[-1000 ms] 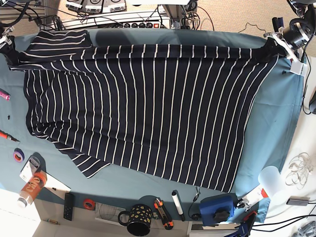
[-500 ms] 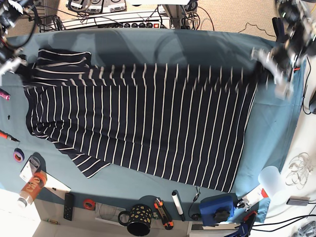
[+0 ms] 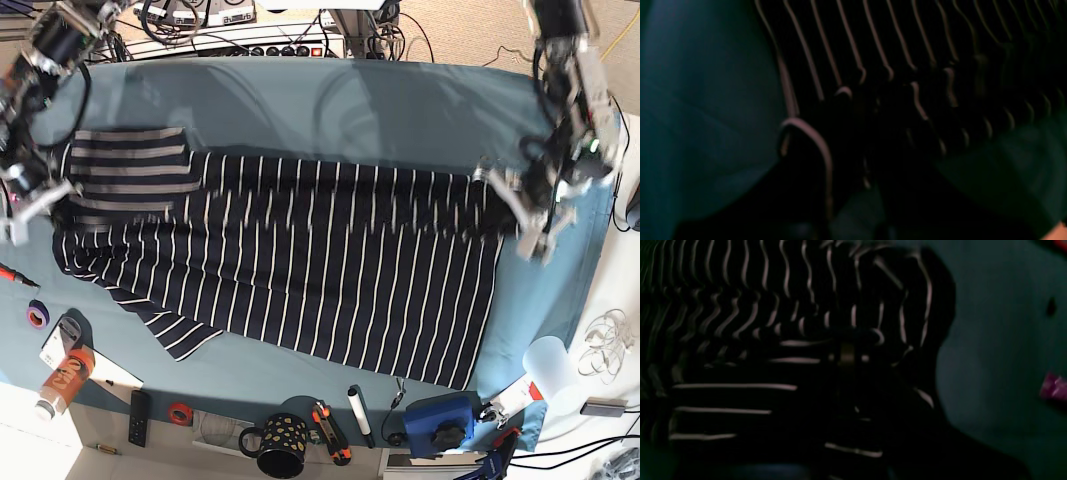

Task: Layout the t-shirt on the table in an organized manner, then fold the t-shirt properly
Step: 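Lift and fold the grasped edge over the shirt body with both grippers, then open both grippers and raise them off the folded edge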

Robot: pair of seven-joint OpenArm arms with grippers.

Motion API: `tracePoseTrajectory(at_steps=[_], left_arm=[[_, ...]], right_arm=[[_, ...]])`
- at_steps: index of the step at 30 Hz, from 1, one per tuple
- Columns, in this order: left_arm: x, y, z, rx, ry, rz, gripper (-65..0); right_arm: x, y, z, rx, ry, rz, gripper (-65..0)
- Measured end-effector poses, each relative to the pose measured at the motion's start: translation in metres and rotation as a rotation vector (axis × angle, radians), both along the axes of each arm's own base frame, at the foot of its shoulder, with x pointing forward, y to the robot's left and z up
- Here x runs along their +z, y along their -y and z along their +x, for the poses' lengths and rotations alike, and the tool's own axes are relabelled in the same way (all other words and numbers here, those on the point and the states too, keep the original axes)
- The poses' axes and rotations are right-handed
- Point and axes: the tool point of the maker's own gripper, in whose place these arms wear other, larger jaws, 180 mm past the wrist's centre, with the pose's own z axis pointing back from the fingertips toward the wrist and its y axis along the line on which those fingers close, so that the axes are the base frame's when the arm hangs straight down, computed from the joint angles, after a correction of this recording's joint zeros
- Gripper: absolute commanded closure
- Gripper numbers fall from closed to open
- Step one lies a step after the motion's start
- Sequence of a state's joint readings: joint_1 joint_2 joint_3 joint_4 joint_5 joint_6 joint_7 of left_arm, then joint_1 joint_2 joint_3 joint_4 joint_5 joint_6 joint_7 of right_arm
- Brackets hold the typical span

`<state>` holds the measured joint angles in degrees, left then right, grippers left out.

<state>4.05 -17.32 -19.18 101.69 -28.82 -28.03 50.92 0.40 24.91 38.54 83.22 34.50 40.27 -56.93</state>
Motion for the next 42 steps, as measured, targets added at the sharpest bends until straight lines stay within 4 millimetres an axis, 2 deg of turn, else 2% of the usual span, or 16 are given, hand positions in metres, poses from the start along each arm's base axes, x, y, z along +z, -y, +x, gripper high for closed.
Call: tracePoseTrajectory(at_steps=[3, 8, 12, 15, 21, 26, 27, 30, 32, 37, 42], left_arm=[[0.004, 0.002, 0.018, -0.009, 0.018, 0.011, 0.0], [-0.015, -0.004, 0.036, 0.012, -0.037, -0.008, 0.0], [-0.024, -0.008, 0.049, 0.032, -0.065, -0.04, 0.0], [-0.02, -0.008, 0.06, 0.045, -0.035, -0.066, 0.0], [-0.025, -0.01, 0.067, 0.055, -0.047, -0.084, 0.0], [-0.029, -0.011, 0.068, 0.063, -0.044, -0.096, 0.0], [-0.028, -0.011, 0.068, 0.063, -0.043, -0.096, -0.9], [-0.028, -0.012, 0.069, 0.07, -0.035, -0.093, -22.5], [-0.023, -0.015, 0.073, 0.083, -0.008, -0.098, -29.2], [-0.021, -0.015, 0.075, 0.085, 0.008, -0.103, -29.4], [-0.01, -0.007, 0.075, 0.079, 0.012, -0.175, -29.2]], right_arm=[[0.001, 0.002, 0.011, 0.005, 0.018, -0.053, 0.0], [0.004, 0.007, 0.027, -0.017, 0.046, -0.041, 0.0], [-0.012, 0.012, 0.032, -0.045, 0.03, 0.011, 0.0], [-0.024, 0.016, 0.039, -0.073, 0.015, 0.043, 0.0], [-0.037, 0.015, 0.049, -0.099, 0.013, 0.125, 0.0], [-0.038, 0.014, 0.05, -0.1, 0.012, 0.129, 0.0], [-0.038, 0.014, 0.05, -0.1, 0.012, 0.129, -4.7], [-0.039, 0.015, 0.049, -0.104, 0.008, 0.129, -20.1], [-0.038, 0.015, 0.05, -0.107, 0.011, 0.132, -22.2], [-0.029, 0.017, 0.049, -0.103, 0.016, 0.177, -22.2], [0.012, 0.028, 0.055, -0.102, 0.135, 0.246, -22.1]])
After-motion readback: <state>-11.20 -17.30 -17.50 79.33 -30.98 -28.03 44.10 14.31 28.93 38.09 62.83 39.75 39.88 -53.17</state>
